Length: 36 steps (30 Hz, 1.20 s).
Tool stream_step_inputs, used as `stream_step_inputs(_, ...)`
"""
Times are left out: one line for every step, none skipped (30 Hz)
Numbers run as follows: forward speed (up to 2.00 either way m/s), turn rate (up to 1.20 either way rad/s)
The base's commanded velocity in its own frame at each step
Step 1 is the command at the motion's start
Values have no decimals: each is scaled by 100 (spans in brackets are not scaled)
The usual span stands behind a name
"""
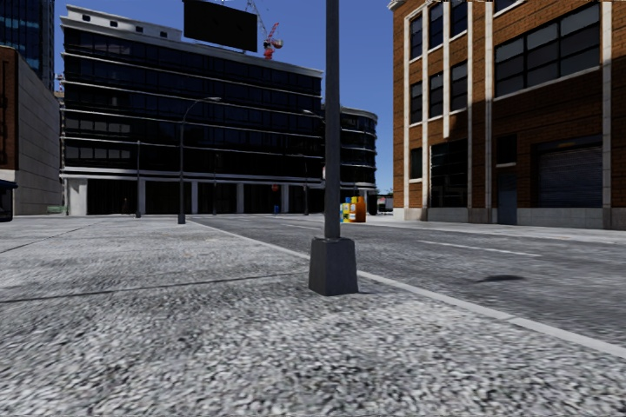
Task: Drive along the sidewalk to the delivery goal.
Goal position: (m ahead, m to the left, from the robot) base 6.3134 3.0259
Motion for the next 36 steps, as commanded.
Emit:
stream_step_inputs(186, 15)
stream_step_inputs(186, 2)
stream_step_inputs(186, 2)
stream_step_inputs(186, 0)
stream_step_inputs(186, 0)
stream_step_inputs(186, 0)
stream_step_inputs(186, 0)
stream_step_inputs(186, 0)
stream_step_inputs(186, 0)
stream_step_inputs(186, 29)
stream_step_inputs(186, 35)
stream_step_inputs(186, 37)
stream_step_inputs(186, 37)
stream_step_inputs(186, 38)
stream_step_inputs(186, 36)
stream_step_inputs(186, 32)
stream_step_inputs(186, 31)
stream_step_inputs(186, 31)
stream_step_inputs(186, 34)
stream_step_inputs(186, 47)
stream_step_inputs(186, 61)
stream_step_inputs(186, 73)
stream_step_inputs(186, 73)
stream_step_inputs(186, 80)
stream_step_inputs(186, 82)
stream_step_inputs(186, 79)
stream_step_inputs(186, 69)
stream_step_inputs(186, 66)
stream_step_inputs(186, 66)
stream_step_inputs(186, 65)
stream_step_inputs(186, 65)
stream_step_inputs(186, 65)
stream_step_inputs(185, 65)
stream_step_inputs(185, 65)
stream_step_inputs(185, 65)
stream_step_inputs(185, 78)
